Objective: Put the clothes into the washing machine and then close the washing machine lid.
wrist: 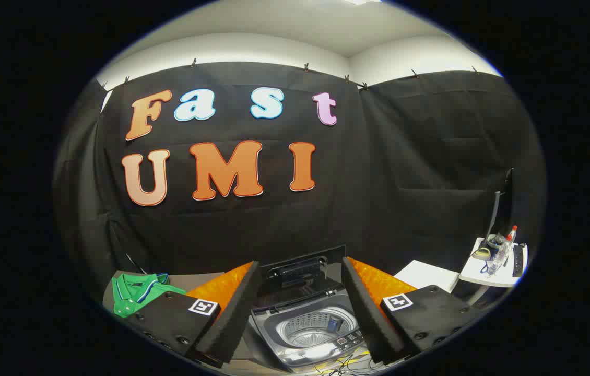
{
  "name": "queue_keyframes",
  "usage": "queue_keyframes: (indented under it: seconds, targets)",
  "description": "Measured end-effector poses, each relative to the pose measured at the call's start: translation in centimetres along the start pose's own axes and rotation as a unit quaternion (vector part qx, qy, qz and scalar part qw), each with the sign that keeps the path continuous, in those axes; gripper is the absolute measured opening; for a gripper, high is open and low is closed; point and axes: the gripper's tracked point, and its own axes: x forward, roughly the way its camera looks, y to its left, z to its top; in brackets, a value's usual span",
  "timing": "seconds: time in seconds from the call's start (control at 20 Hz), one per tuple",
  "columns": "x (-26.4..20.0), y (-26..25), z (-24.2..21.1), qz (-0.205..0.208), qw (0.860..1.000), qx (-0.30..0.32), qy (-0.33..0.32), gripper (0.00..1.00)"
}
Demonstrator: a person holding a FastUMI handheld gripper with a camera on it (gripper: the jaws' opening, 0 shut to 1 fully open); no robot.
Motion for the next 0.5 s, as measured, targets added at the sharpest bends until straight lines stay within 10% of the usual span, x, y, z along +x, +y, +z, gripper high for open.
queue_keyframes:
  seconds: [0.5]
  targets:
    - [0.68,0.95,-0.34,0.006,1.000,-0.001,0.006,0.99]
